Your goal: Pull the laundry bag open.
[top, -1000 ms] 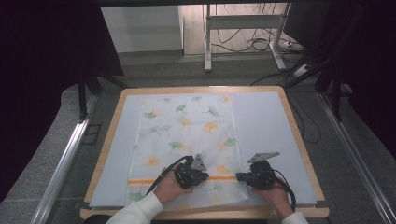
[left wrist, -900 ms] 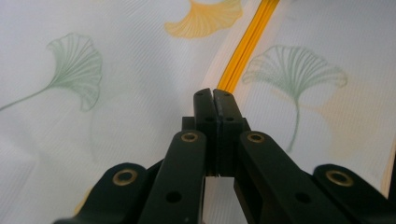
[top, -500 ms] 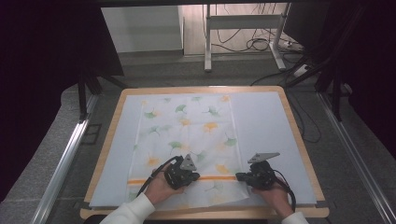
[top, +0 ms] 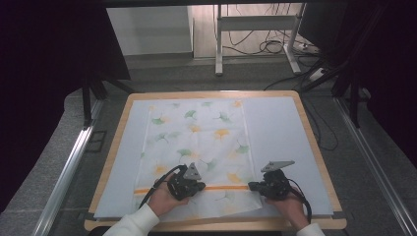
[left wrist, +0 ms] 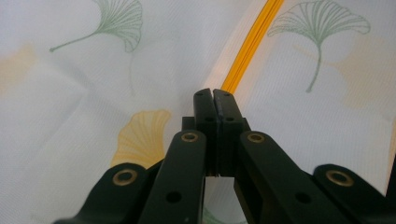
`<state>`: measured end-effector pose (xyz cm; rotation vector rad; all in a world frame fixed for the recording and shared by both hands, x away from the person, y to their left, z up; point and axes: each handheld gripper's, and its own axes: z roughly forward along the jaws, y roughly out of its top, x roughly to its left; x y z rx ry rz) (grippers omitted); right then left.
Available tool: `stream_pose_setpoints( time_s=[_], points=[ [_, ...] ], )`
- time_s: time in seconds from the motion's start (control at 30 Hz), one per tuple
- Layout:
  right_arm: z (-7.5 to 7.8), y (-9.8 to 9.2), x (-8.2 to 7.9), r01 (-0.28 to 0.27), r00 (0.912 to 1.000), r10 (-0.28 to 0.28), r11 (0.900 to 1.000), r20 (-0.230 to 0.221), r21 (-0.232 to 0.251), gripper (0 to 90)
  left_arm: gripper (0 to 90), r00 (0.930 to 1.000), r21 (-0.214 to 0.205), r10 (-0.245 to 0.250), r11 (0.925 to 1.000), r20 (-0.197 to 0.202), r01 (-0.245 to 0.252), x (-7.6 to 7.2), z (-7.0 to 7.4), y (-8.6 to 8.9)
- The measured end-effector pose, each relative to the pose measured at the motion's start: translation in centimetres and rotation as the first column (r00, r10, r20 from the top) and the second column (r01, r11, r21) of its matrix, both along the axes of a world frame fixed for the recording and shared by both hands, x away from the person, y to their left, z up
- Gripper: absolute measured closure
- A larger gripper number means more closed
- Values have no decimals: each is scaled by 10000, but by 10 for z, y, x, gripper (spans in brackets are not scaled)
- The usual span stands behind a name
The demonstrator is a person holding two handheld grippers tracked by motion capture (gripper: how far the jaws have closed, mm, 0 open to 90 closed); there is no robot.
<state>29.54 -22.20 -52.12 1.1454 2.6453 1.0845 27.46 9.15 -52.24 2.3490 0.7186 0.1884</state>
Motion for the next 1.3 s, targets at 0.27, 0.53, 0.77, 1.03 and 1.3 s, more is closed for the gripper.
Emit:
stream_pose_setpoints(
  time_s=[0.27,0.53,0.77,1.03,1.3],
  points=[
    [0,0,0,-17,10000,17,10000,1,29,897,900,10000,29,63,10000,28,-63,-2,0,5],
    [0,0,0,-33,10000,33,10000,9,31,897,900,9999,192,155,9997,48,-156,-4,1,11],
    [0,-1,0,-41,10000,41,10000,7,52,898,900,9997,186,250,9995,-19,-250,-5,1,20],
    [0,0,0,-47,10000,47,10000,18,27,898,900,9991,206,414,9989,-27,-413,-7,1,28],
    [0,-1,0,-54,10000,54,10000,37,30,898,900,9980,227,625,9978,-39,-624,-10,0,37]
  ],
)
